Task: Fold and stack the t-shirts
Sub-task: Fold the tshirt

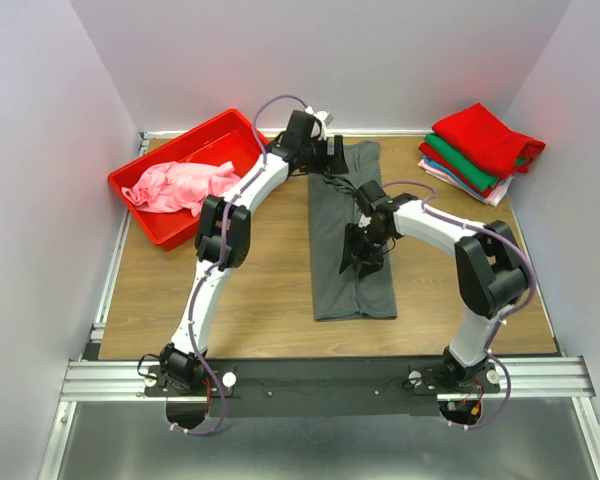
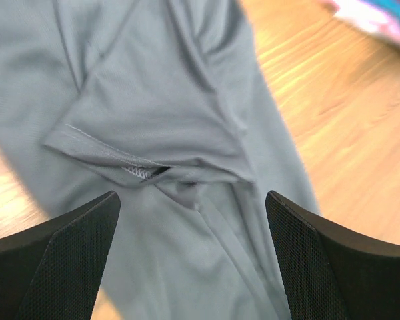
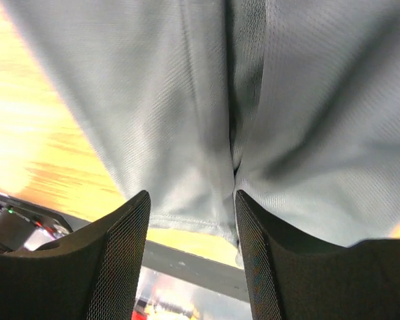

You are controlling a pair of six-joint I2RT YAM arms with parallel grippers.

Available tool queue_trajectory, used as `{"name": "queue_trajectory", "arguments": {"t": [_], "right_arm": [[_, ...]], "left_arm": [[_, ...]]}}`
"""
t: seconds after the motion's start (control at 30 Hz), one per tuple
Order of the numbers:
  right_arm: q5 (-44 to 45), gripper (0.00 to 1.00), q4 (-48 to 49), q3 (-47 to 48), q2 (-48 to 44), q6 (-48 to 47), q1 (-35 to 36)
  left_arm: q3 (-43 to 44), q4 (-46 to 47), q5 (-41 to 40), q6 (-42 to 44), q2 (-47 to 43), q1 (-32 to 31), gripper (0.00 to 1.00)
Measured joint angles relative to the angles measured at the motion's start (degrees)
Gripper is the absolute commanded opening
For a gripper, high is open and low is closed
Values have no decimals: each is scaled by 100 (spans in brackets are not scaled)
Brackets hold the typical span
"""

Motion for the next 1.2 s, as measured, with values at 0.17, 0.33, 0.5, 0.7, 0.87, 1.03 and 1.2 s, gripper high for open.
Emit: {"name": "queue_trajectory", "arguments": {"t": [0.17, 0.33, 0.5, 0.7, 0.87, 1.03, 1.2], "right_arm": [[356, 62, -35, -144, -758, 74, 0], [776, 61, -127, -809, -1574, 247, -2], [1137, 59, -328, -1637, -1991, 472, -4], [1482, 57, -446, -2286, -2562, 741, -31], [1659, 55, -444, -2524, -2594, 817, -44], [1845, 51, -389, -2601, -2597, 872, -44], [1869, 46, -227, -2870, -2614, 907, -44]], "left_arm": [[-837, 142, -63, 111, -1182, 79, 98], [-2693, 387, -490, 260, -3126, 48, 98], [-4878, 514, -831, 234, -4301, -297, 98], [-6852, 326, -1019, -142, -4758, -973, 98], [-7440, 273, -1071, -468, -5532, -1222, 98], [-7820, 450, -1106, -763, -6190, -1344, 97], [-8192, 505, -1119, -1025, -6293, -1602, 97]]}}
